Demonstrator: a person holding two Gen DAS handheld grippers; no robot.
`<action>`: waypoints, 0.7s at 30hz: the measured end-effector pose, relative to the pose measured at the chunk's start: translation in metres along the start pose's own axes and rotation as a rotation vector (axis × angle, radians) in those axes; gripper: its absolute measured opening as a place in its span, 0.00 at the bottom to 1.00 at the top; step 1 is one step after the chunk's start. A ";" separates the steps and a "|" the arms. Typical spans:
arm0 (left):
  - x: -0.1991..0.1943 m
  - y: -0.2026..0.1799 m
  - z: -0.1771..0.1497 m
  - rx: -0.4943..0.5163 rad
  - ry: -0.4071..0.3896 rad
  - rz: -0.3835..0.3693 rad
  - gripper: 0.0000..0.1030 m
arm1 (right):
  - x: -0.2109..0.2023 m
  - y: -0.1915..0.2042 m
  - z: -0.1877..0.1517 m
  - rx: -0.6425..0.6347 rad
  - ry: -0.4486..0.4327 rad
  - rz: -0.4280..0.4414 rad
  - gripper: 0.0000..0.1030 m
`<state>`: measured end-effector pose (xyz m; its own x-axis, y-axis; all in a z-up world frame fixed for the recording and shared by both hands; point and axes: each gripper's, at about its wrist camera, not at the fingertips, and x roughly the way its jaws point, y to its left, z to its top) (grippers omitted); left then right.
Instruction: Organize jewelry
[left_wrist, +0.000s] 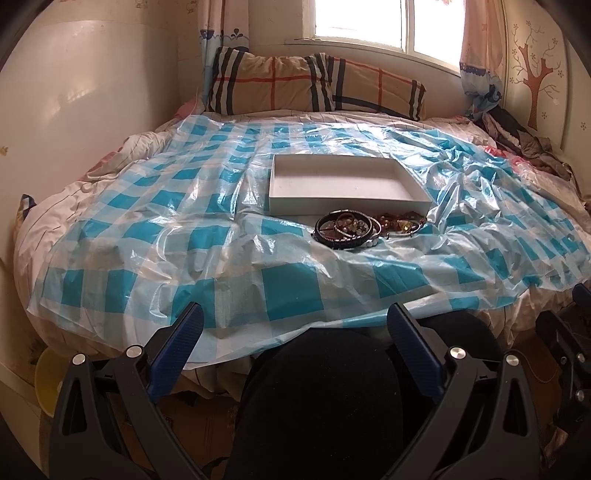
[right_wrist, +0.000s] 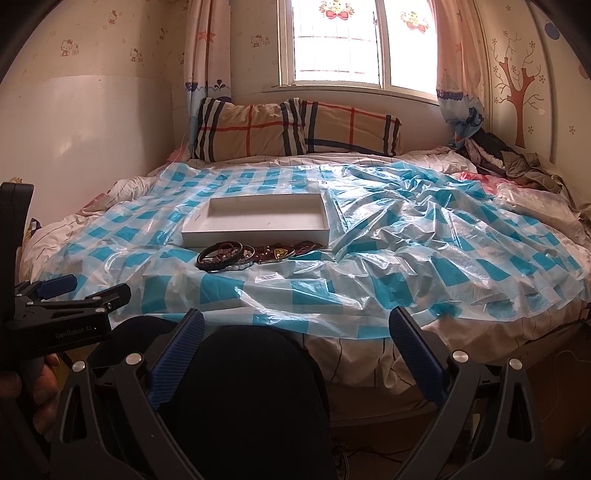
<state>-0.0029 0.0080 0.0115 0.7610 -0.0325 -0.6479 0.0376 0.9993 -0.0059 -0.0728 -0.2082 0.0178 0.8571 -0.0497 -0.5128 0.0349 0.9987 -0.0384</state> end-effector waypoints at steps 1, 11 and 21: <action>-0.006 0.003 0.006 -0.005 -0.022 0.002 0.93 | -0.003 -0.003 0.004 -0.016 -0.017 -0.026 0.93; -0.051 0.014 0.032 0.171 -0.080 0.120 0.93 | -0.035 -0.024 0.022 -0.136 -0.014 -0.081 0.93; -0.069 0.008 -0.013 0.121 0.029 0.059 0.93 | -0.049 -0.008 -0.006 -0.046 0.112 0.005 0.93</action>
<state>-0.0631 0.0189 0.0461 0.7453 0.0287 -0.6661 0.0723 0.9897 0.1234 -0.1186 -0.2140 0.0384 0.7941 -0.0485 -0.6059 0.0050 0.9973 -0.0733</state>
